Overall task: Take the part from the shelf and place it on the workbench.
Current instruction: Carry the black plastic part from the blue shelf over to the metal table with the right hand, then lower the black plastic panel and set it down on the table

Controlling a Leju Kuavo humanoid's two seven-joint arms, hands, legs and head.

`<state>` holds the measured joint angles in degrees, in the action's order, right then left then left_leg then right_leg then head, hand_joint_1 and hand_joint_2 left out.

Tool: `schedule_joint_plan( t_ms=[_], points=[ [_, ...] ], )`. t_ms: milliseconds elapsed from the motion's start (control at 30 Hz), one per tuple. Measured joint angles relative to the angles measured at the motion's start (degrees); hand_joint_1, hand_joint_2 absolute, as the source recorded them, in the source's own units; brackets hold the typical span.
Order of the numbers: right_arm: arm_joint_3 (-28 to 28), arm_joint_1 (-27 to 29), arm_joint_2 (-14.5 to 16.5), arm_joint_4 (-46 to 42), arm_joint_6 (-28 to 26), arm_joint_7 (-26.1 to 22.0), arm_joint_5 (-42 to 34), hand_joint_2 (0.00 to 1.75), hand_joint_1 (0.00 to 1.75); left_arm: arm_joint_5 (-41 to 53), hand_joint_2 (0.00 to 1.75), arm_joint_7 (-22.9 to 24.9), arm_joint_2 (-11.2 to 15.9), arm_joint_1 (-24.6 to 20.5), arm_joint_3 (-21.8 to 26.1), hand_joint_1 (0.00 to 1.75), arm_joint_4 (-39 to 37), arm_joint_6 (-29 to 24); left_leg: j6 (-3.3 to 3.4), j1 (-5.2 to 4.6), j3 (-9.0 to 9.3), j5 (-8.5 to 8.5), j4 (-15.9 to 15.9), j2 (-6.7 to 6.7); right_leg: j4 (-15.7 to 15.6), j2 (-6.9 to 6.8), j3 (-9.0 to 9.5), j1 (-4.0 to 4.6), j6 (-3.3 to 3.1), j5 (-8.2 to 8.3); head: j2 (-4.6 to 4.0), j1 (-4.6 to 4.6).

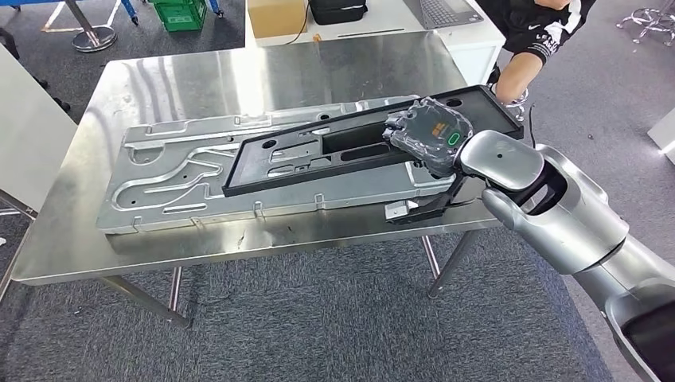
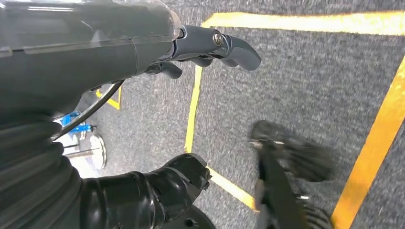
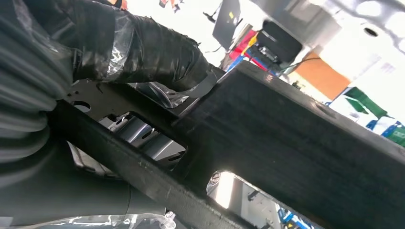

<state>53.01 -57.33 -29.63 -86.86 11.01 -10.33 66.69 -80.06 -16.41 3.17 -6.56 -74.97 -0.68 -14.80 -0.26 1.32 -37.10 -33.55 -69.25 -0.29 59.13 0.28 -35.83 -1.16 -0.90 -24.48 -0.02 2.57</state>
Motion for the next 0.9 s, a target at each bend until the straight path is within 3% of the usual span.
schedule_joint_plan(
  t_ms=[67,100,133,267,333,567,700,767,867,900],
  points=[
    [0.0,-0.2,-0.1,0.0,0.0,0.0,0.0,1.75,1.75,0.0,1.75,0.0,0.1,0.1,0.0,0.00,0.0,0.0,0.97,-0.47,0.86,6.62,6.9,0.07,-0.1,0.05,0.93,0.14,0.17,-0.66,0.00,0.04],
    [0.0,-0.3,-0.1,0.0,0.0,0.0,0.0,1.75,1.75,0.0,1.75,0.0,0.1,0.1,0.0,0.00,0.0,0.0,1.35,-0.78,1.33,8.60,9.4,0.12,-0.2,0.07,1.07,0.13,0.40,-0.79,0.00,0.04],
    [0.0,-0.3,-0.2,0.1,-0.1,0.0,0.0,1.75,1.75,0.0,1.75,0.0,0.2,0.1,0.0,0.00,0.0,0.0,1.54,-1.04,1.53,9.42,10.8,0.14,-0.3,0.08,1.05,0.12,0.66,-0.88,0.00,0.05],
    [0.0,-0.3,-0.7,0.1,-0.1,0.0,0.0,1.75,1.75,0.0,1.75,-0.1,0.2,0.1,0.0,0.00,0.0,0.0,0.67,-1.17,1.79,9.73,11.7,-0.12,-0.5,-0.06,1.11,0.21,0.58,-1.03,0.00,0.08],
    [0.0,-0.4,-0.8,0.1,-0.2,0.0,0.0,1.75,1.75,0.0,1.75,-0.2,0.2,0.1,0.0,0.00,0.0,0.1,0.86,-1.27,1.79,9.60,11.6,-0.29,-0.8,-0.22,1.36,0.14,0.72,-1.04,0.00,0.08],
    [0.0,-0.6,-1.2,0.1,-0.2,0.0,-0.3,1.75,1.75,0.0,1.75,-0.5,0.2,0.1,0.2,0.00,0.0,0.3,2.31,-1.73,1.79,8.81,10.9,-0.36,-1.4,-0.30,2.04,-0.30,2.50,-1.19,0.00,0.08],
    [0.0,-0.6,-1.4,0.0,-0.2,-0.1,-0.6,1.75,1.75,0.0,1.75,-0.5,0.2,0.0,0.4,0.00,0.0,0.3,4.06,-1.74,2.55,7.24,11.6,-0.46,-0.3,-0.38,2.36,-0.54,3.86,-1.07,0.00,0.10],
    [0.0,-0.8,-1.6,-0.1,-0.2,-0.3,-0.9,1.75,1.75,0.0,1.75,-0.1,0.2,0.2,0.5,0.00,0.0,0.2,4.72,-1.70,3.91,7.38,11.6,-0.34,3.3,-0.44,1.07,-0.60,3.86,-2.72,0.00,0.12],
    [0.1,-0.9,-2.0,-0.1,-0.3,-0.4,-1.1,1.75,1.75,0.0,1.75,0.8,0.2,0.2,0.8,0.00,0.0,0.0,4.80,-1.88,4.80,7.42,11.3,-0.26,13.3,-0.36,-4.72,-0.27,3.64,-7.48,0.00,0.10],
    [0.1,-0.9,-2.1,-0.1,-0.3,-0.4,-1.1,1.75,1.75,0.0,1.75,0.9,0.2,0.2,1.0,0.00,0.0,0.0,4.75,-1.98,4.96,7.16,11.3,-0.36,15.2,-0.35,-6.29,-0.14,3.51,-7.73,0.00,0.10]
  ],
)
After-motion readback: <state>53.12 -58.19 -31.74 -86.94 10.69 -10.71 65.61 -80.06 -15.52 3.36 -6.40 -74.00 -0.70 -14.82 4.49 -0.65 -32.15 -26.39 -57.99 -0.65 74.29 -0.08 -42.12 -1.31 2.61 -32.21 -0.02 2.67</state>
